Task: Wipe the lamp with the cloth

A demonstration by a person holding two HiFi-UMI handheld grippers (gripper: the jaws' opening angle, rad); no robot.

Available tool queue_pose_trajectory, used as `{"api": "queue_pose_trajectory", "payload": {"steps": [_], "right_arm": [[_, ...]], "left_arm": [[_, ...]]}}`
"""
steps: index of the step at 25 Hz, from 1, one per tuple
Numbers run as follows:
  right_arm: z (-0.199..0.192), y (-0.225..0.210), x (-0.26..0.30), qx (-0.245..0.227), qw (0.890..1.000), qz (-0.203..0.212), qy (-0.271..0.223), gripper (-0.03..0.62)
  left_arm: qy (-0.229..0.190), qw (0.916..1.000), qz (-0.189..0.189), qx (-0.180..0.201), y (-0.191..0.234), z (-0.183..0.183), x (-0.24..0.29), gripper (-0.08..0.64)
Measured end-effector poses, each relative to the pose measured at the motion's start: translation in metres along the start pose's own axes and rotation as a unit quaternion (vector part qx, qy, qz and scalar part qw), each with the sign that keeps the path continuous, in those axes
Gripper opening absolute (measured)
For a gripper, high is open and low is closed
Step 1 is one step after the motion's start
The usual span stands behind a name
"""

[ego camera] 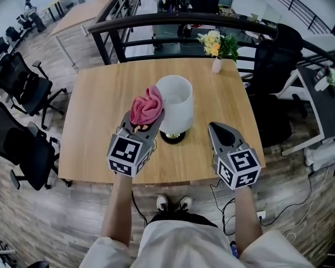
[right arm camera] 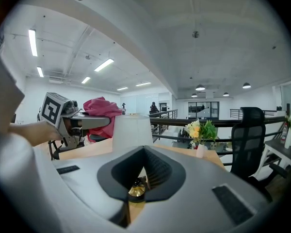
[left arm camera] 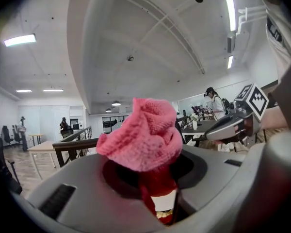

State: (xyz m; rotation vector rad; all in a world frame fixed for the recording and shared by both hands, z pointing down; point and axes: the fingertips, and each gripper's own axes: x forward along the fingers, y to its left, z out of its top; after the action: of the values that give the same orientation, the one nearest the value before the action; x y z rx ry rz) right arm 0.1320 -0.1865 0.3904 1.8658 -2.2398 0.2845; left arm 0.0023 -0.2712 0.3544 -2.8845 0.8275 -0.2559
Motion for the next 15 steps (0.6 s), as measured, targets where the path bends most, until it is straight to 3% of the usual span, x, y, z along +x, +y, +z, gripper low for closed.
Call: {"api": "queue_pose_trajectory", "payload": {"steps": [10,15], "right_arm": [[0.014,0.007,-0.009,-0.014,1.000,-0.017,-0.020,0.012],[0.012,0.002,-0.007,-0.019,0.999,0.013,-0.023,0.012]], "left_arm": [[0.024,0.9992,-0.028,-0.011,-0.030,-0.018,0.002,0.163],[0.045,0.9986,-0.017,-0.024,-0.040,-0.039,0.003,0.163]]}}
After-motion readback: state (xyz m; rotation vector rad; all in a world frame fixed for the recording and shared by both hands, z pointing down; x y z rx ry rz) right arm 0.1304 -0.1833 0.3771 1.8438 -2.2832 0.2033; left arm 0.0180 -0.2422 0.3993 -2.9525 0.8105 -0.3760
